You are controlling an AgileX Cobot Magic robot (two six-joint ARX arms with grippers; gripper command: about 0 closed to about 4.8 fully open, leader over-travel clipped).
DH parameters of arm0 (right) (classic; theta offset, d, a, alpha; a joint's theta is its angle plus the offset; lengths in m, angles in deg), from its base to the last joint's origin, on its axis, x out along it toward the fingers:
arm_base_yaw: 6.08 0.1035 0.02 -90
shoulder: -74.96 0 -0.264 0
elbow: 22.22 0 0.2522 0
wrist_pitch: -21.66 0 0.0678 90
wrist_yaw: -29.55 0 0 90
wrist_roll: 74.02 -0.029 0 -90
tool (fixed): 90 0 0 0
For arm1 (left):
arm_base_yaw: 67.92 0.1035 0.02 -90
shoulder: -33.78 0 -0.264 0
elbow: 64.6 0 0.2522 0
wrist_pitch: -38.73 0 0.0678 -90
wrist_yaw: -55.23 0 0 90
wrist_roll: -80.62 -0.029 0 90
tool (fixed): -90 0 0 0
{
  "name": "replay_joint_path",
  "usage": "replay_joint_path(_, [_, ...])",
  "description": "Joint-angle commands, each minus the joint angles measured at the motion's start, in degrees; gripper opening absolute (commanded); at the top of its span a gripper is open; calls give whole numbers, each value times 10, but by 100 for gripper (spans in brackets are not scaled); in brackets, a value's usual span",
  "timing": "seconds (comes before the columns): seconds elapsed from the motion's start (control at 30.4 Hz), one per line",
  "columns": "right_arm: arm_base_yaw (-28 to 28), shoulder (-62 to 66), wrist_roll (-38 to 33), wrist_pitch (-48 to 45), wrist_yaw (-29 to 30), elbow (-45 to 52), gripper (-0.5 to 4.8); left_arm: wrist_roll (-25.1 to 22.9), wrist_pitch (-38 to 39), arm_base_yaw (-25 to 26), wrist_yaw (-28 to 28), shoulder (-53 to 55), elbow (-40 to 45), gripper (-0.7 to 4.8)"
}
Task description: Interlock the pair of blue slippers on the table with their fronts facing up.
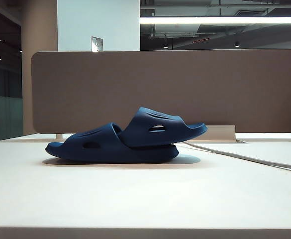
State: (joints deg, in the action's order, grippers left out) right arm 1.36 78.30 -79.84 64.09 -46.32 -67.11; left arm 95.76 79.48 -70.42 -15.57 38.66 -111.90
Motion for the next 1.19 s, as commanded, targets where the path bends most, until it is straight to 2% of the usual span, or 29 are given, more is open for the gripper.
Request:
replay_joint_path(0.03, [1,1,-2,-18,-1,23,74,3,-5,-12,-59,1,26,62])
replay_joint_path(0.1, [1,1,-2,-21,-1,39,75,3,-5,-19,-77,1,41,18])
replay_joint_path(0.13, [1,1,-2,-23,-1,47,75,3,-5,-22,-80,1,47,16])
replay_joint_path(0.36, [1,1,-4,-81,-3,110,74,4,-19,-22,-102,1,101,11])
replay_joint_path(0.49, [1,1,-32,-120,-6,146,74,29,-34,-22,-102,1,131,12])
replay_joint_path(0.66, [1,1,-63,-156,-26,184,74,28,-47,-22,-102,0,162,12])
replay_joint_path(0.89, [1,1,-64,-213,-27,226,73,12,-110,-22,-102,0,213,13])
replay_joint_path(1.02, [1,0,-62,-241,-37,248,30,-3,-142,-22,-103,0,237,12])
replay_joint_path(1.19, [1,0,-55,-288,-65,284,19,-7,-181,-22,-104,0,263,13])
